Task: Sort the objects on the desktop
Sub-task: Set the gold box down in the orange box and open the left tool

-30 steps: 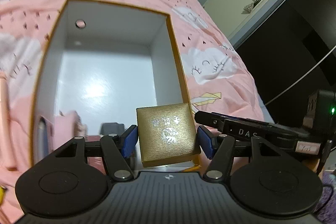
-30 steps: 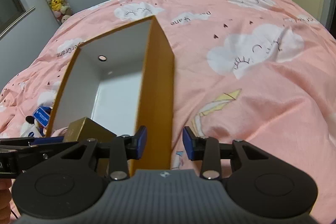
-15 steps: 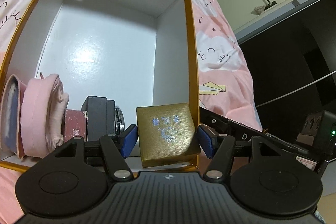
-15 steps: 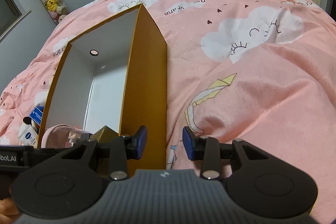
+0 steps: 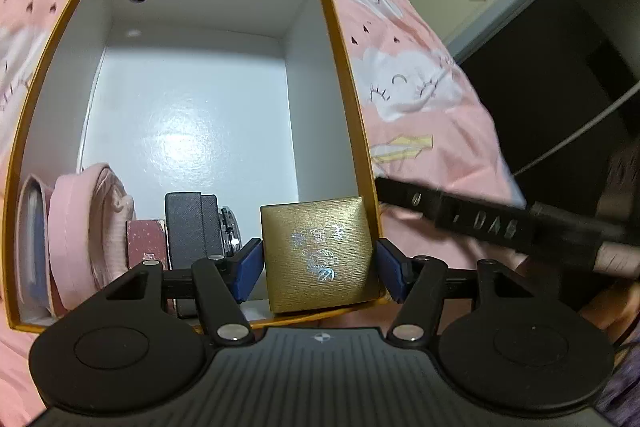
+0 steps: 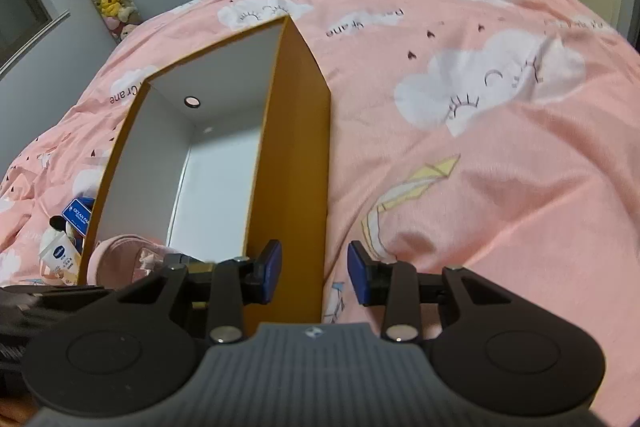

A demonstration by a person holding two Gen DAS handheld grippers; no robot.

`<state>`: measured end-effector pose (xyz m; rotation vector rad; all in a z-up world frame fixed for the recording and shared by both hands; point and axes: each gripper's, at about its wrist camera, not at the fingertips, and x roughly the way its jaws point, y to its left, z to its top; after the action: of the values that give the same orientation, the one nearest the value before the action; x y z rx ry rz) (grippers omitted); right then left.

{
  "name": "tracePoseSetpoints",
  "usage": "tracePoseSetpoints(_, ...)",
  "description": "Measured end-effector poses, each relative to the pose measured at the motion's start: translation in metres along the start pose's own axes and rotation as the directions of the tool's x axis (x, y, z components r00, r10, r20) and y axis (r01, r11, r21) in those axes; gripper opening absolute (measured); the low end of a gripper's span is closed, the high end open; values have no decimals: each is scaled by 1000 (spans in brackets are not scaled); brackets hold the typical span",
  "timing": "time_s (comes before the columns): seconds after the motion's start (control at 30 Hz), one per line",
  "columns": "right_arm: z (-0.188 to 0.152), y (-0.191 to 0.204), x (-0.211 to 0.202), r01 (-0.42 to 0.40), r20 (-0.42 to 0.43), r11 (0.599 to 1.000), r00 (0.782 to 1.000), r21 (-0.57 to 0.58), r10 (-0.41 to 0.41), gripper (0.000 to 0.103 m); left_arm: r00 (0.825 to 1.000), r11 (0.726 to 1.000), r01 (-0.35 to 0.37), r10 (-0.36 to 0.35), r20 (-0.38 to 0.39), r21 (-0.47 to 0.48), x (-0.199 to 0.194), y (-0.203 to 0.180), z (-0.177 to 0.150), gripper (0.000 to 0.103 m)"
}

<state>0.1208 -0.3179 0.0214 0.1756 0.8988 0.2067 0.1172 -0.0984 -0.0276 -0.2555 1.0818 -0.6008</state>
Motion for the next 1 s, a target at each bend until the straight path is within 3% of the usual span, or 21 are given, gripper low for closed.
tracePoseSetpoints(0.17,4,0,0,11,-9,1000,1000,-19,-11,39,996,995,-83,83,-9,47,6,-4,-3,70)
tracePoseSetpoints(0.7,2,7,1,17,-31,999,999,-40,-19,39,998,998,-47,49,-34,41,3,3,-6,70)
tracePoseSetpoints(0.73,3,8,0,16,-29,998,999,-53,-18,35,999,998,-45,46,-25,46,-3,3,-6,70)
tracePoseSetpoints(0.83,6,16,-6,-5,-7,993,1000,-119,5,26,997,996,-71,70,18,54,-22,7,-6,67)
tracePoseSetpoints(0.9,10,25,-12,-24,13,979,1000,-203,27,26,994,993,-105,102,47,57,-36,12,-5,65)
tracePoseSetpoints(1.0,17,45,-14,-64,-15,919,998,-388,63,26,985,986,-159,154,77,53,-55,22,-5,62)
